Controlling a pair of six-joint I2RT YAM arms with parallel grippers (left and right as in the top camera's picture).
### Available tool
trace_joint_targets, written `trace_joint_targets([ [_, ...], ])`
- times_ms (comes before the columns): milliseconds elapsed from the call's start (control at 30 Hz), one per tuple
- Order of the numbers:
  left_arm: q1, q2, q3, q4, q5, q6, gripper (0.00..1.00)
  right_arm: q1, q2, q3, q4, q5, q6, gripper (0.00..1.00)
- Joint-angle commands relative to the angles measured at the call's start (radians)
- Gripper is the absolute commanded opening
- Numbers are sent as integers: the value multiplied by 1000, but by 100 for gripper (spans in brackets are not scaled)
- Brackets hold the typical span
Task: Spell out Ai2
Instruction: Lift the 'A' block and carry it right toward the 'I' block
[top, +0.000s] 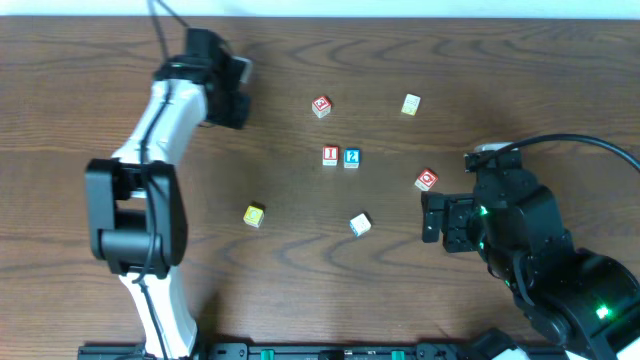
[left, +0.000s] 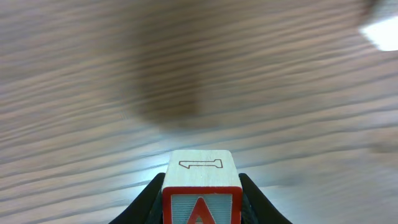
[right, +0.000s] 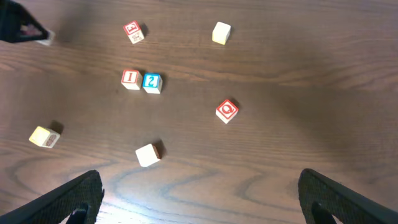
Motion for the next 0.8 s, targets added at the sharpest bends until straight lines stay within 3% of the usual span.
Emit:
trace_joint_targets([
  [0,-69,9,16,-3,1,-105,20,-4,-4,-1,-2,14,-13,99],
  [433,-281,9,16,-90,-37,-261,18,-4,-4,-1,-2,14,-13,99],
  [767,-331,21,8,-86,-131,-427,16,-4,-4,-1,-2,14,-13,99],
])
